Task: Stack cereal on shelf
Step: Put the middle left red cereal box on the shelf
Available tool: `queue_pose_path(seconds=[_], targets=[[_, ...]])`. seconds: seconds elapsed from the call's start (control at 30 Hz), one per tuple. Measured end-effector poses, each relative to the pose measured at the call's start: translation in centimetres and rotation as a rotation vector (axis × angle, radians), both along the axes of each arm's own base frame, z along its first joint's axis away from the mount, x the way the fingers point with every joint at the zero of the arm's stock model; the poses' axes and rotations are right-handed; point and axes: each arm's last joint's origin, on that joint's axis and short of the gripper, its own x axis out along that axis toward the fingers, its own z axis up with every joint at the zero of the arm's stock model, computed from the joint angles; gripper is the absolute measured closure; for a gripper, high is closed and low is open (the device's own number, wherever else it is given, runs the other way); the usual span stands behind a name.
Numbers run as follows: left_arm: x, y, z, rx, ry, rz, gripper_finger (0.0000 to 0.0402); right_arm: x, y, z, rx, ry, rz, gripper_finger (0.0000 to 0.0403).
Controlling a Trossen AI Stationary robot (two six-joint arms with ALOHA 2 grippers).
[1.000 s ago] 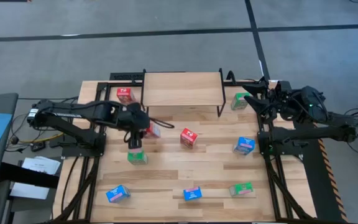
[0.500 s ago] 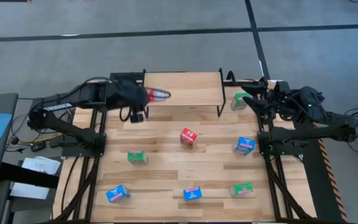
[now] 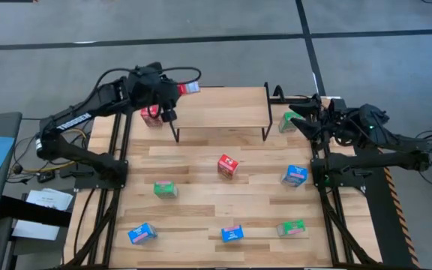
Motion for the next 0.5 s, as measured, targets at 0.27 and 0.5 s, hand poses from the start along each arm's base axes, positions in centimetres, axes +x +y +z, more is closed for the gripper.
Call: queue_pose_path(seconds=[0.27,0.5], targets=[[1.5,2.9,-1.9,-0.050,0.049,0.031,0.0230,0.4,-0.1,-0.2,-0.044,0.033,-0.016,0.0137],[2.8,4.8,-3.9,-0.133,0.086,0.024,0.0230,0.9,-0.1,-0.5,-0.041,0.055,-0.013,0.0137]])
